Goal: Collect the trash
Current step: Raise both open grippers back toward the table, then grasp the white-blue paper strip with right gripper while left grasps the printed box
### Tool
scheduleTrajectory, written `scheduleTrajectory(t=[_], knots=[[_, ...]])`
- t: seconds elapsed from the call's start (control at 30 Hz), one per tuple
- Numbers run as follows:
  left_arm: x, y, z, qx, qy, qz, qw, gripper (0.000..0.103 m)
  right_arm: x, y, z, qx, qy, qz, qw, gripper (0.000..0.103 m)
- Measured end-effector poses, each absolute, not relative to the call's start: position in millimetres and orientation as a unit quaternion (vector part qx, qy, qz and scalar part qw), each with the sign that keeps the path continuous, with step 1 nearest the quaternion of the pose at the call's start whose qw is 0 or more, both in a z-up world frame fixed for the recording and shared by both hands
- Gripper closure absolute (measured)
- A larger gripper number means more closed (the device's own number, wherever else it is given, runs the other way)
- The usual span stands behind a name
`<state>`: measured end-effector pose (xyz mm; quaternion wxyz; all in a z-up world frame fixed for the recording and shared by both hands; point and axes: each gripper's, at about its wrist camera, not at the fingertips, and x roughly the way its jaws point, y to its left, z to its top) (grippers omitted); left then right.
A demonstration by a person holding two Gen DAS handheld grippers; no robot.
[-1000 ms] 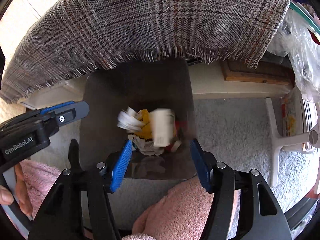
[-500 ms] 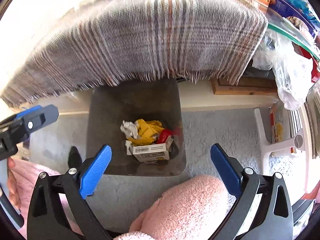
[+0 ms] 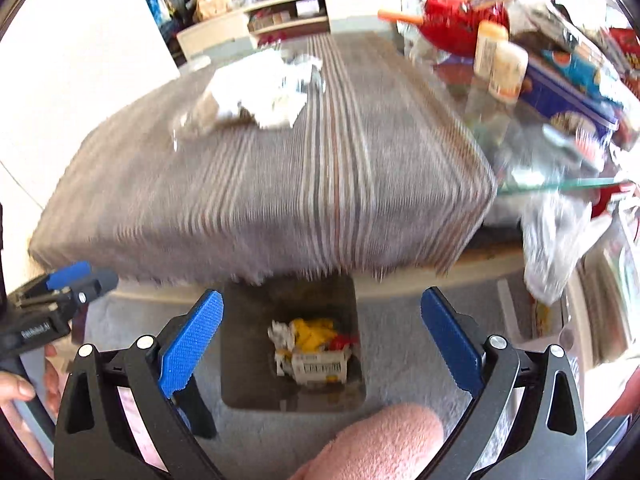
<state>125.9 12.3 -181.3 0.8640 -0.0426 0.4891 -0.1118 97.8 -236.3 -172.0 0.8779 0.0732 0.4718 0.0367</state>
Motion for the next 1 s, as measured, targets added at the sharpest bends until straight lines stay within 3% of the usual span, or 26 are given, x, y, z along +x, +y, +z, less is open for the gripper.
scheduleTrajectory(t=[0.53,0.7,0.77,0.87,1.0], knots=[[233,-15,-150,-0.011,0.461,-0.113,0.880,0.013,232,-249,-140,0.109,0.447,0.036,0.887,0.005],[261,-25,-147,-0.003,0.457,-0.118,0.882,0.013,279,-243,-142,0.120,0.453,0.054,0.882,0.033],[269,-28,-146,0.000,0.456,-0.121,0.882,0.013,297,-239,-145,0.120,0.458,0.058,0.879,0.037],[283,-36,-144,0.004,0.451,-0.124,0.884,0.013,319,-237,-152,0.130,0.469,0.066,0.871,0.055],[295,-41,-144,0.011,0.449,-0.129,0.884,0.013,335,-237,-161,0.141,0.482,0.069,0.862,0.063]])
